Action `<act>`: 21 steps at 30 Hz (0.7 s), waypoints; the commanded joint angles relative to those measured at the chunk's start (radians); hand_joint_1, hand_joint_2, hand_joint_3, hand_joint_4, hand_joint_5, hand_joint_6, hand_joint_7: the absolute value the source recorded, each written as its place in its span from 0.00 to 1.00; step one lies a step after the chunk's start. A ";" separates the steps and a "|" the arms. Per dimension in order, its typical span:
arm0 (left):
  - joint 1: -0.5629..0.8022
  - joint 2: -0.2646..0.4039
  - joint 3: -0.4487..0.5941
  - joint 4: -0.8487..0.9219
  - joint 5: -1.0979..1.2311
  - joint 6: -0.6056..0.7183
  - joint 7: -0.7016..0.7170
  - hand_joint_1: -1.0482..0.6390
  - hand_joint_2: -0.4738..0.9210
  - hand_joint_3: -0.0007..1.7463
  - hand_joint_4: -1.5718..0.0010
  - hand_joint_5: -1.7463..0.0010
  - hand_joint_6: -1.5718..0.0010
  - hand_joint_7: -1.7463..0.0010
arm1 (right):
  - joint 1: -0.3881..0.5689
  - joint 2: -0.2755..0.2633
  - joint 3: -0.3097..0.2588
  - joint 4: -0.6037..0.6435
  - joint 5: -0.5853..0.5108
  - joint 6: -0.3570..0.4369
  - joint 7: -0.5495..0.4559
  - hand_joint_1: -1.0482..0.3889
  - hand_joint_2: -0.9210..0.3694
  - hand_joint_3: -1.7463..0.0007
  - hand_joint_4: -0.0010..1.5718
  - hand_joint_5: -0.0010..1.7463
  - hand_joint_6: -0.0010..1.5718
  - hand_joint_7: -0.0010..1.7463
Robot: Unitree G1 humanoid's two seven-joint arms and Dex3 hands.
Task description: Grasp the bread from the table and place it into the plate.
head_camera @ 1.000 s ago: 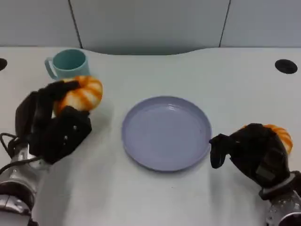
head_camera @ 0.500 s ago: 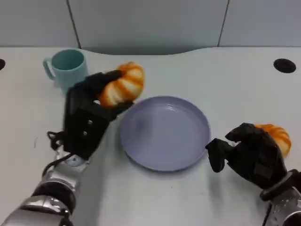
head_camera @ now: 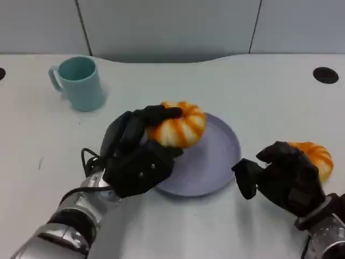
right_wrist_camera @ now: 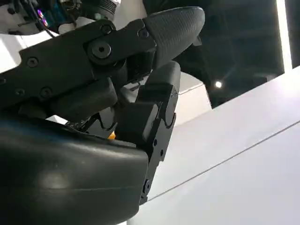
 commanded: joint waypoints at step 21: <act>0.038 0.062 0.591 -0.167 -0.850 0.637 -1.303 0.00 1.00 0.41 1.00 1.00 1.00 1.00 | -0.022 -0.006 0.052 -0.031 -0.020 0.038 -0.024 0.41 0.00 0.99 0.46 0.92 0.77 0.01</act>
